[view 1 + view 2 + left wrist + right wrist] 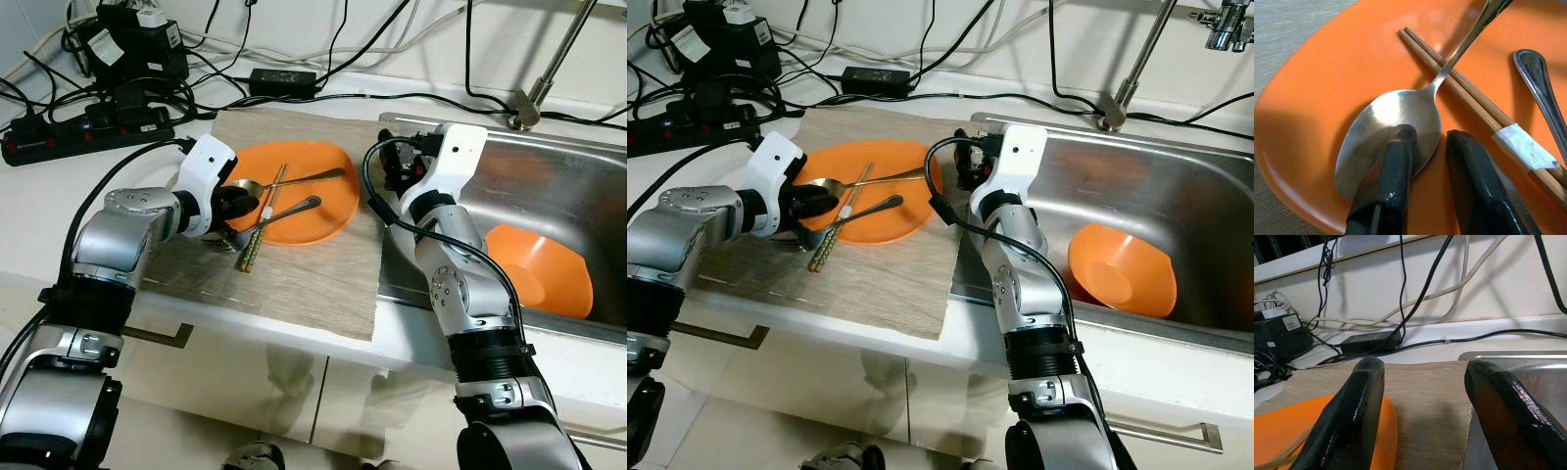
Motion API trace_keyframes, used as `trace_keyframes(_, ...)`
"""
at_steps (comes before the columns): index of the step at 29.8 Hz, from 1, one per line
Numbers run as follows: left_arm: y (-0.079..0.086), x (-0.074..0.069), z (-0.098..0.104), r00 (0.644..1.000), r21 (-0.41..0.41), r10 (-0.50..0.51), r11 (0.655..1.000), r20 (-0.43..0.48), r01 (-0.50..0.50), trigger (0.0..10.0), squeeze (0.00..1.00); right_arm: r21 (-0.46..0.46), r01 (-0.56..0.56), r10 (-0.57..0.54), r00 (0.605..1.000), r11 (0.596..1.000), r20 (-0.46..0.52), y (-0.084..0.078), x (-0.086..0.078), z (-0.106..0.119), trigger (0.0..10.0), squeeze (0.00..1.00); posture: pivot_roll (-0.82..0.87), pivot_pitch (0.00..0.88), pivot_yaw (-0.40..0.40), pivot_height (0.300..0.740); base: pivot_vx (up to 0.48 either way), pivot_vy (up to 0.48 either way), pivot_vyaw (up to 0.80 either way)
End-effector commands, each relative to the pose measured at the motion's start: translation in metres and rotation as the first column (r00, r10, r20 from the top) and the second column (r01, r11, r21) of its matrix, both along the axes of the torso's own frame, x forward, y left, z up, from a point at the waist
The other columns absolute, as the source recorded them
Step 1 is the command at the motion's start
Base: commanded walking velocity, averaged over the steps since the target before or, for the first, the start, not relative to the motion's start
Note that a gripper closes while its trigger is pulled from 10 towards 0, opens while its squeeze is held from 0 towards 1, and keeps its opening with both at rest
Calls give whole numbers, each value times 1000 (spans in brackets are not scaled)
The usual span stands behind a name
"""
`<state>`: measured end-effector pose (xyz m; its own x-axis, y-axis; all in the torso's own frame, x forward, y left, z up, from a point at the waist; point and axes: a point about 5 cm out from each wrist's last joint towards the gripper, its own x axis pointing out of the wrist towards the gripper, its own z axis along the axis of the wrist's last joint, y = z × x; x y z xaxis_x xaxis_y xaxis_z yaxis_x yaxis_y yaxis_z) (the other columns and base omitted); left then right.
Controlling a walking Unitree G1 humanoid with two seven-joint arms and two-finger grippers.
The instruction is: Kitchen organization
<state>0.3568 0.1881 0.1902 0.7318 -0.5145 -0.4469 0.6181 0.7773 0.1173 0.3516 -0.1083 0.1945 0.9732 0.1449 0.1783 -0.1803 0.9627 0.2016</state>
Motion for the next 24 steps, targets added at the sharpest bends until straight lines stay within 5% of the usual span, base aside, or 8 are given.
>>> trace_keyframes(1,2,0,-1,1000,29,-4,1000,-21,5,10000,0,7,21,-21,1000,1000,-23,-6,-1,-5,10000,0,-17,17,21,740,0,0,0)
trace_keyframes(9,12,-3,-6,999,67,0,998,-43,3,10000,0,14,11,-10,999,1000,-39,-8,-1,-7,10000,0,-12,26,8,740,0,0,0)
trace_keyframes(12,17,-3,-8,999,79,11,997,-46,-7,10000,0,123,-81,93,991,989,-95,3,0,-13,10000,0,-13,24,4,740,0,0,0)
trace_keyframes(24,11,-4,-6,999,82,-17,996,-34,20,10000,0,279,-205,259,951,938,-170,24,4,-24,10000,0,-4,19,-19,740,0,0,0)
